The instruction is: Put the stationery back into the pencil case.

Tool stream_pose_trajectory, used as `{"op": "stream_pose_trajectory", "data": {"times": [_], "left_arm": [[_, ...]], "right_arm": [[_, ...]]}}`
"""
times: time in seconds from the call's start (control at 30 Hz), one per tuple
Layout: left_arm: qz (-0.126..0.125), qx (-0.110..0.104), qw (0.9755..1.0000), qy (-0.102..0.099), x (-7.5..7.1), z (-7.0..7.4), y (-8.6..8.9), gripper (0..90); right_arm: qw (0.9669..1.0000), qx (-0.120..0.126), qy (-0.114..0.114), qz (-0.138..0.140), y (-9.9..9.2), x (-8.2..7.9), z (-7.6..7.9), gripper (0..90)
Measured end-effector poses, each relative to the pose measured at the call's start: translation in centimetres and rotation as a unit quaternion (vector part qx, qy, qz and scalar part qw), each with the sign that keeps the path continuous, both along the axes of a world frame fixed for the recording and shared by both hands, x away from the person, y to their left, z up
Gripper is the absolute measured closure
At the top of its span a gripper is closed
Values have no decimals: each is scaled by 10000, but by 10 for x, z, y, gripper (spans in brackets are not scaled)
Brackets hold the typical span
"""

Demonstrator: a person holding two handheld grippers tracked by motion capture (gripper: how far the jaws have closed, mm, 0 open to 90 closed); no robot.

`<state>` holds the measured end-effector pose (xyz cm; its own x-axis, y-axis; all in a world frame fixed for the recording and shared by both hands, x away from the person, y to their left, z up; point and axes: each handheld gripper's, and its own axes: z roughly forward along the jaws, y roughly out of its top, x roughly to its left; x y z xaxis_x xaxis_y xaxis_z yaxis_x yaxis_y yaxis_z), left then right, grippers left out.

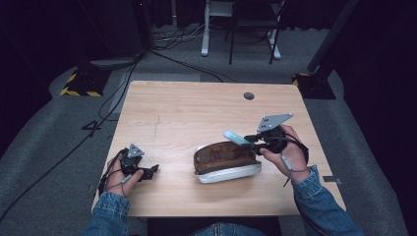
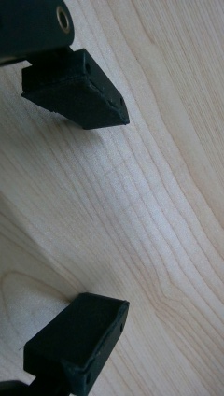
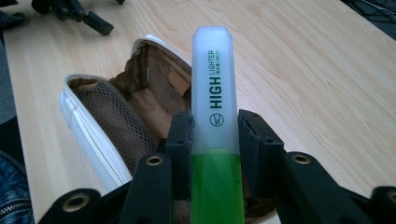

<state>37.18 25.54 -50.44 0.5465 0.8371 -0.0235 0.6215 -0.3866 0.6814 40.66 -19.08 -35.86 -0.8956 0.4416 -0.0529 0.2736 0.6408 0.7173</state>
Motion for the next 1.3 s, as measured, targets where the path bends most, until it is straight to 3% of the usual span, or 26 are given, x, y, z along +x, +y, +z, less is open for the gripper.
{"op": "stream_pose_trajectory", "data": {"times": [0.67, 1.07, 1.3], "left_arm": [[-20, 10, 10000, -30, 1, 0, 0, 109], [-4, -14, 10000, -21, 1, 0, -1, 109], [-4, -4, 10000, -25, 1, 0, -1, 109]], "right_arm": [[9983, -222, 177, 513, 21, -6, -9, 673], [9943, -520, 234, 897, 35, -8, -18, 672], [9925, -696, 243, 979, 40, -6, -24, 672]]}}
